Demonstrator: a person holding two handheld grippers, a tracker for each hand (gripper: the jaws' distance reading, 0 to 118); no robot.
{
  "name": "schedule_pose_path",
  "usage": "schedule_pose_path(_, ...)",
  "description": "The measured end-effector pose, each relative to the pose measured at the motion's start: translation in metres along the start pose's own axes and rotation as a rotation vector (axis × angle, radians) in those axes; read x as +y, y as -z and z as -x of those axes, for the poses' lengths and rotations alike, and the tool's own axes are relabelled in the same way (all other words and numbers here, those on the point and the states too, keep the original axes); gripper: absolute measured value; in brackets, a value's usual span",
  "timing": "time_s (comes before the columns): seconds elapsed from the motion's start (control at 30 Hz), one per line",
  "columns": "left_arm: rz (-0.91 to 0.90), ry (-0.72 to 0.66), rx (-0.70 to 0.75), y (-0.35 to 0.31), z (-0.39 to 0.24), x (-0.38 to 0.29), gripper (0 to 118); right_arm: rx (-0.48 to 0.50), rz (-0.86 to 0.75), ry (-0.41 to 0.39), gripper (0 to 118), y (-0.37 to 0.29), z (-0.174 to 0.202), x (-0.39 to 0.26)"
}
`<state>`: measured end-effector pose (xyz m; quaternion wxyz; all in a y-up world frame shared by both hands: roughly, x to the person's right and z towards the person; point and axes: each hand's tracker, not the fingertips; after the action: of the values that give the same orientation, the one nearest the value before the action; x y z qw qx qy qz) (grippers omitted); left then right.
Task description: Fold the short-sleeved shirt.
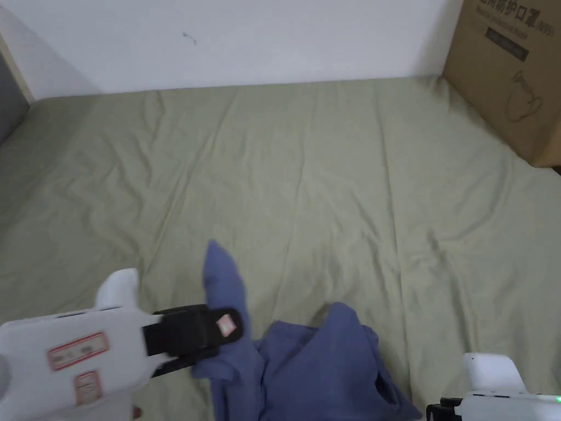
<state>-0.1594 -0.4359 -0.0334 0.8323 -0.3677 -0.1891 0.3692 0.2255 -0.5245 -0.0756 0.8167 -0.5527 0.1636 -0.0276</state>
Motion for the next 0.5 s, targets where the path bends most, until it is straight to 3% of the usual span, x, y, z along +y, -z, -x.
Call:
schedule_pose_path(0.07,0.09,0.022,-0.054,0.042,-0.017,-0.001,12,-0.006,0.001,0.019,2,-0.003,-0.006,-0.003)
schedule_pose_path(0.13,0.176,0.035,-0.018,0.082,-0.02,-0.006,13,-0.011,-0.001,0.043,2,-0.004,-0.015,-0.006)
schedule_pose_path(0.2,0.246,0.137,0.039,0.119,-0.032,-0.018,23,-0.019,-0.001,0.071,2,-0.002,-0.035,-0.01)
schedule_pose_path(0.27,0.3,0.223,0.0,0.151,-0.034,-0.033,81,-0.026,0.001,0.113,2,-0.002,-0.048,-0.014)
schedule_pose_path(0.3,0.321,0.237,0.01,0.16,-0.034,-0.038,101,-0.03,0.008,0.128,2,-0.002,-0.054,-0.015)
schedule_pose_path(0.33,0.33,0.22,0.072,0.167,-0.032,-0.041,107,-0.036,0.014,0.14,2,-0.003,-0.058,-0.017)
schedule_pose_path(0.37,0.307,0.19,0.113,0.166,-0.028,-0.041,104,-0.045,0.012,0.146,2,-0.005,-0.063,-0.02)
schedule_pose_path(0.5,0.247,0.01,0.07,0.142,-0.006,-0.027,99,-0.063,0.019,0.182,2,-0.007,-0.078,-0.026)
